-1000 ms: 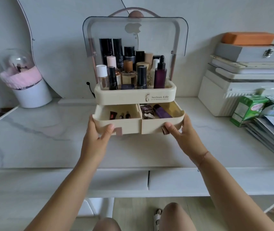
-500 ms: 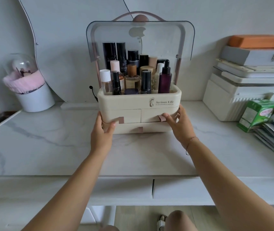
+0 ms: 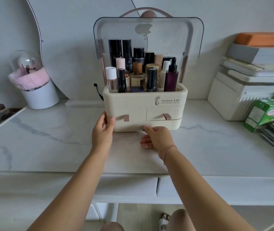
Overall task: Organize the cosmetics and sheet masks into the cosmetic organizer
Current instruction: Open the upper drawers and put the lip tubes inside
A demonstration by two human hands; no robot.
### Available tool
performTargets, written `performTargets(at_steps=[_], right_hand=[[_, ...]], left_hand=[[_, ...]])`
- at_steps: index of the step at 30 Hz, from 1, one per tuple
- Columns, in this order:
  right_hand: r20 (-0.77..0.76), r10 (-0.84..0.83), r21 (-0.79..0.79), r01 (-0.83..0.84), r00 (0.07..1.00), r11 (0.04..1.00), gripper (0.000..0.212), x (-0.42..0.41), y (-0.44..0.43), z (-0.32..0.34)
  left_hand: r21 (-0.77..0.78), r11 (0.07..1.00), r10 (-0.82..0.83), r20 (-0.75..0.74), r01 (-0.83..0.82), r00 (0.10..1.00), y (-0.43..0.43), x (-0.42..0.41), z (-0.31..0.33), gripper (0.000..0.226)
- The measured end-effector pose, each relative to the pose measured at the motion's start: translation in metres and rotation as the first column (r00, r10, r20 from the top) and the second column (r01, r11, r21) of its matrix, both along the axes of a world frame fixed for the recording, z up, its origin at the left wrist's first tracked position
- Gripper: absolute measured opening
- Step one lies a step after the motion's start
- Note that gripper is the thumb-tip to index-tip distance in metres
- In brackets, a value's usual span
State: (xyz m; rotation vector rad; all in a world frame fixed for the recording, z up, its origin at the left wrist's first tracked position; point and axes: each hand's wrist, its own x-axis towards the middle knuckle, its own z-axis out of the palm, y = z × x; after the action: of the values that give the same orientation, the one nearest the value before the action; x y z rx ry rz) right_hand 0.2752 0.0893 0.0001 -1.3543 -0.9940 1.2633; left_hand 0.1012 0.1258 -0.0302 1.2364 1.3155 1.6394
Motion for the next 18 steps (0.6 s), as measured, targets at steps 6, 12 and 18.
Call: performTargets(at_steps=[6, 12, 18], right_hand=[[-0.005, 0.013, -0.042, -0.013, 1.000, 0.999, 0.027, -0.007, 0.003, 0.006], [-0.033, 0.101, -0.001, -0.101, 0.994, 0.995, 0.026, 0.001, -0.054, 0.001], [0.470, -0.330, 0.319, 0.191, 0.819, 0.928, 0.035, 0.049, -0.096, -0.001]], left_hand=[[-0.023, 0.996, 0.085, -0.079, -0.087, 0.993, -0.004, 0.002, 0.003, 0.043], [-0.054, 0.993, 0.092, -0.225, -0.107, 0.970, -0.052, -0.007, 0.002, 0.044], [-0.060, 0.998, 0.020, -0.209, -0.033, 0.978, -0.095, -0.024, -0.001, 0.038]])
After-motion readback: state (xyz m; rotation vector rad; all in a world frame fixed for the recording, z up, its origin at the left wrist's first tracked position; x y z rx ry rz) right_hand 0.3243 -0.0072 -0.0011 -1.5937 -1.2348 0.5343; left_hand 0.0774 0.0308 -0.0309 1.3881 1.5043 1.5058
